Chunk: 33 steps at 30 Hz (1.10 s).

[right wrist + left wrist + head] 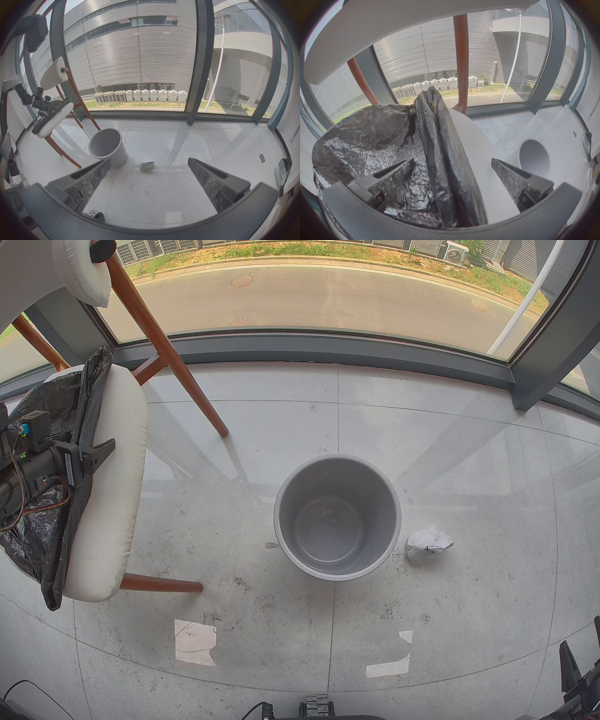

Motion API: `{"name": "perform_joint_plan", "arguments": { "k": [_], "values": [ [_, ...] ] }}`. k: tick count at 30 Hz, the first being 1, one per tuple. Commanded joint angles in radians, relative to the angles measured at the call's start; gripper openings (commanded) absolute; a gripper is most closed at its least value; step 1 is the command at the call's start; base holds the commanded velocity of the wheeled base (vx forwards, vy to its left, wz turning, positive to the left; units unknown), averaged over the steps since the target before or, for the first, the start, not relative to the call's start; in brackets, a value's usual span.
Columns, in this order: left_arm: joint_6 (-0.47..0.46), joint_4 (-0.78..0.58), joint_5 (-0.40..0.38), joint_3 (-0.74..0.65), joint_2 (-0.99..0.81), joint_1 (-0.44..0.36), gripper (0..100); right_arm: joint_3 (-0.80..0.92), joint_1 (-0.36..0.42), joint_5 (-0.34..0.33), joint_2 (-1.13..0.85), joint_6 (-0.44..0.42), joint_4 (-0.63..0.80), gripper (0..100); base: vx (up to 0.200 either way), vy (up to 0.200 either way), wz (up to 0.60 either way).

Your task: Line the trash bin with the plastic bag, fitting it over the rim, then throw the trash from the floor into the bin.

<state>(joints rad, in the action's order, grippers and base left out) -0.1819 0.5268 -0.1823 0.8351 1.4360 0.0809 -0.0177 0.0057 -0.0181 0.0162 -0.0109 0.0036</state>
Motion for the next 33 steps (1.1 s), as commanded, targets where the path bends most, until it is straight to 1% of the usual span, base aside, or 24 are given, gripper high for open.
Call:
{"name": "perform_joint_plan", "arguments": {
  "k": [1,6,14,18,21,22,23,24,25,28,29,30,31,33],
  "values": [
    [-0.001,0.022,0.000,-0.002,0.050,0.000,0,0.018,0.000,0.000,-0.010,0.000,-0.001,100,0.000,0.000,0.00],
    [0.001,0.016,-0.002,0.004,0.044,-0.001,0,0.018,0.000,0.000,-0.010,0.000,-0.001,100,0.000,0.000,0.00],
    [0.004,0.012,-0.009,-0.033,0.032,0.000,0,0.018,0.000,0.000,-0.010,0.000,0.001,100,0.000,0.000,0.00],
    [0.053,0.009,-0.045,-0.034,-0.008,0.000,0,0.018,0.000,0.000,-0.010,0.000,-0.001,100,0.000,0.000,0.00],
    [0.079,0.007,-0.117,-0.033,-0.035,0.011,0,0.018,0.000,0.000,-0.010,0.000,0.001,100,0.000,0.000,0.00],
    [0.082,0.005,-0.126,-0.031,-0.039,0.013,0,0.018,0.000,0.000,-0.010,0.000,0.001,100,0.000,0.000,0.00],
    [0.104,-0.011,-0.183,-0.025,-0.057,0.031,0,0.018,0.000,0.000,-0.010,0.000,0.001,100,0.000,0.000,0.00],
    [0.114,-0.019,-0.206,-0.024,-0.063,0.042,0,0.018,0.000,0.000,-0.010,0.000,0.001,100,0.000,0.000,0.00],
    [0.145,-0.037,-0.278,-0.024,-0.085,0.069,0,0.018,0.000,0.000,-0.010,0.000,0.001,100,0.000,0.000,0.00],
    [0.233,-0.090,-0.421,-0.017,-0.138,0.106,0,0.018,0.000,0.000,-0.010,0.000,0.001,100,0.000,0.000,0.00],
    [0.246,-0.096,-0.437,-0.013,-0.143,0.117,0,0.018,0.000,0.000,-0.010,0.000,0.001,100,0.000,0.000,0.00],
    [0.277,-0.116,-0.480,0.010,-0.147,0.157,0,0.018,0.000,0.000,-0.010,0.000,-0.001,100,0.000,0.000,0.00],
    [0.291,-0.122,-0.506,0.025,-0.147,0.183,0,0.018,0.000,0.000,-0.010,0.000,0.001,100,0.000,0.000,0.00],
    [0.309,-0.120,-0.580,0.045,-0.144,0.212,0,0.018,0.000,0.000,-0.010,0.000,0.001,100,0.000,0.000,0.00]
  ]
}}
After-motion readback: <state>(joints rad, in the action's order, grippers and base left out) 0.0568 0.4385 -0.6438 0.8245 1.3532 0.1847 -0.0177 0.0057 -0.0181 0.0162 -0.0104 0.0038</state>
